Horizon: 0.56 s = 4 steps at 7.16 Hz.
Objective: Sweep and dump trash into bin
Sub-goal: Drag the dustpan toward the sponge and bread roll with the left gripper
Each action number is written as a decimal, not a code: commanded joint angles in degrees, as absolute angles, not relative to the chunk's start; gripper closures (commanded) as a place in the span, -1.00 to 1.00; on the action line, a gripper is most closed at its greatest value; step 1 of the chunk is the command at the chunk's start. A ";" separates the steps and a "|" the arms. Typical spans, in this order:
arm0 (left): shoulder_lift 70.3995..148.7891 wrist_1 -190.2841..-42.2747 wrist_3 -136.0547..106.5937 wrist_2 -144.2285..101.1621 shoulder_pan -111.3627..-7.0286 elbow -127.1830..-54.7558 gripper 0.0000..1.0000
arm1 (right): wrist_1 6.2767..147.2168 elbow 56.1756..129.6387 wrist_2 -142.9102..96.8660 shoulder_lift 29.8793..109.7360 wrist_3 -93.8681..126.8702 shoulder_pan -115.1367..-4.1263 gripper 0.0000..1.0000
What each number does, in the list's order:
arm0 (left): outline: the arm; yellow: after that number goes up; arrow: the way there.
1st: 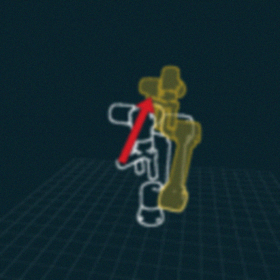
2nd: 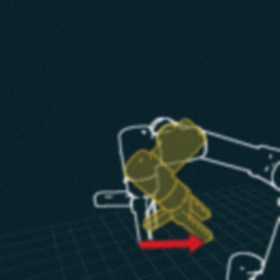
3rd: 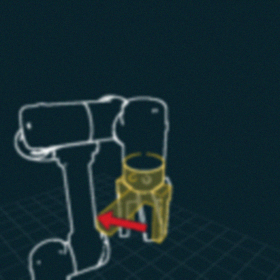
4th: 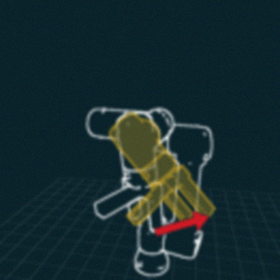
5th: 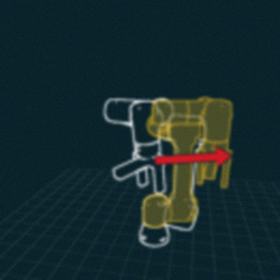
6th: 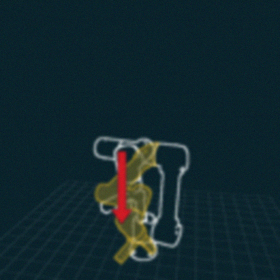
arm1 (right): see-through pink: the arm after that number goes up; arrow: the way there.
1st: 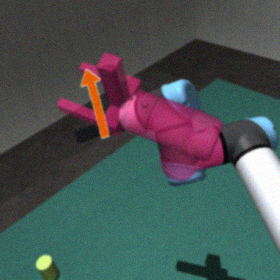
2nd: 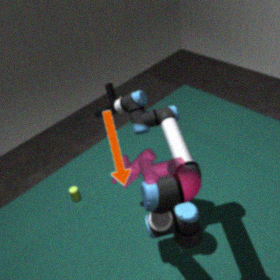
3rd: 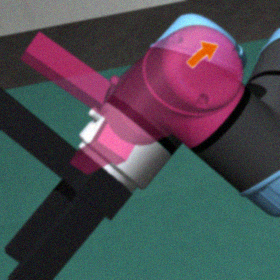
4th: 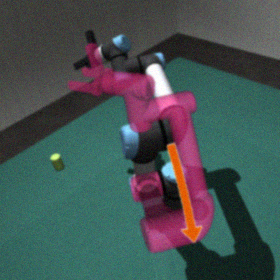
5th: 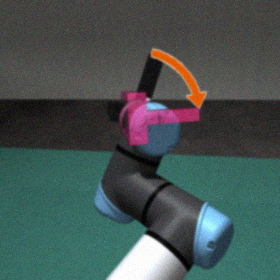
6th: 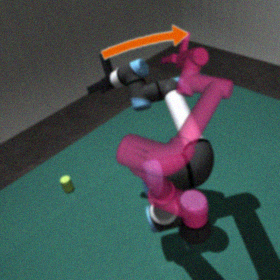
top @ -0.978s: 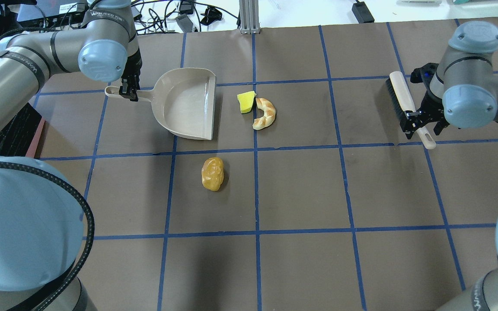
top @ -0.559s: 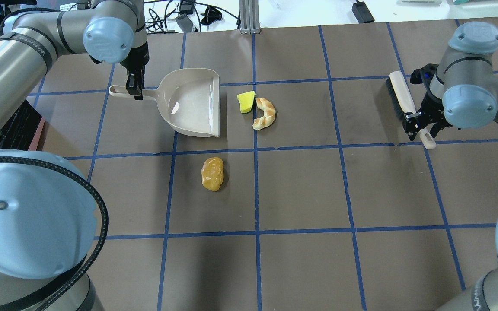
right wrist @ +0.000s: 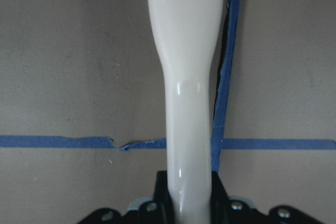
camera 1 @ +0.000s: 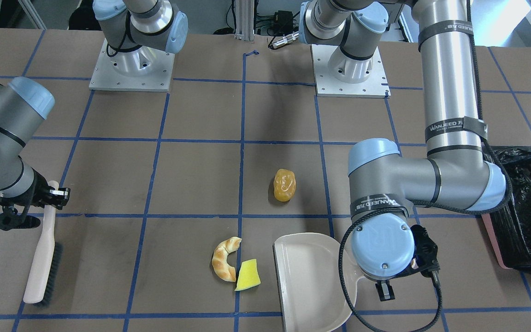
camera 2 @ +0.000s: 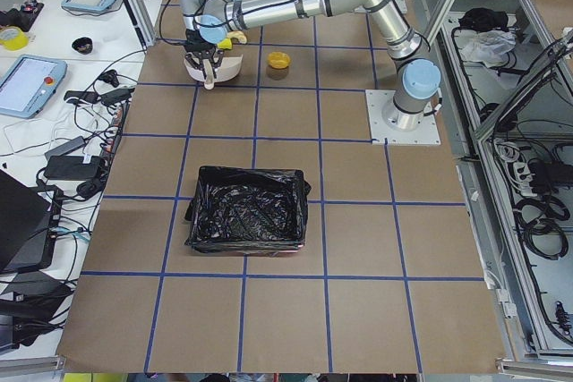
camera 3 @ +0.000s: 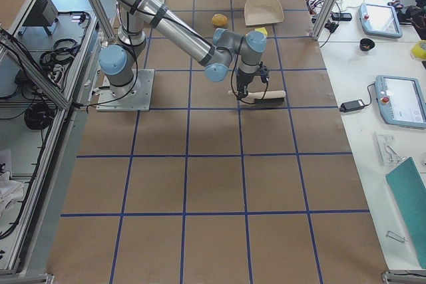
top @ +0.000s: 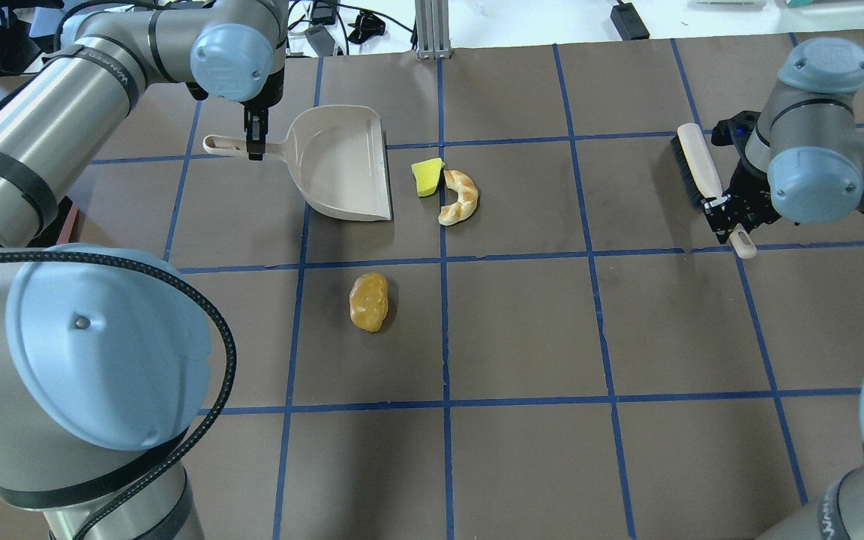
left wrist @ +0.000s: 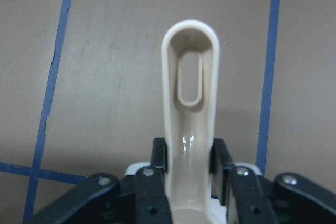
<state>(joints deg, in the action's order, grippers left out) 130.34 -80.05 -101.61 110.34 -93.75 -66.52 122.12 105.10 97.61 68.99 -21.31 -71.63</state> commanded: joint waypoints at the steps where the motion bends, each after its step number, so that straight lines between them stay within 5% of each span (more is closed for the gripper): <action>1: 130.87 -81.03 -100.73 111.44 -95.80 -66.70 1.00 | 122.17 105.03 97.56 68.99 -20.75 -71.63 0.36; 4: 129.99 -81.56 -99.40 111.44 -96.68 -68.63 1.00 | 122.25 104.94 97.56 69.08 -20.39 -71.63 0.21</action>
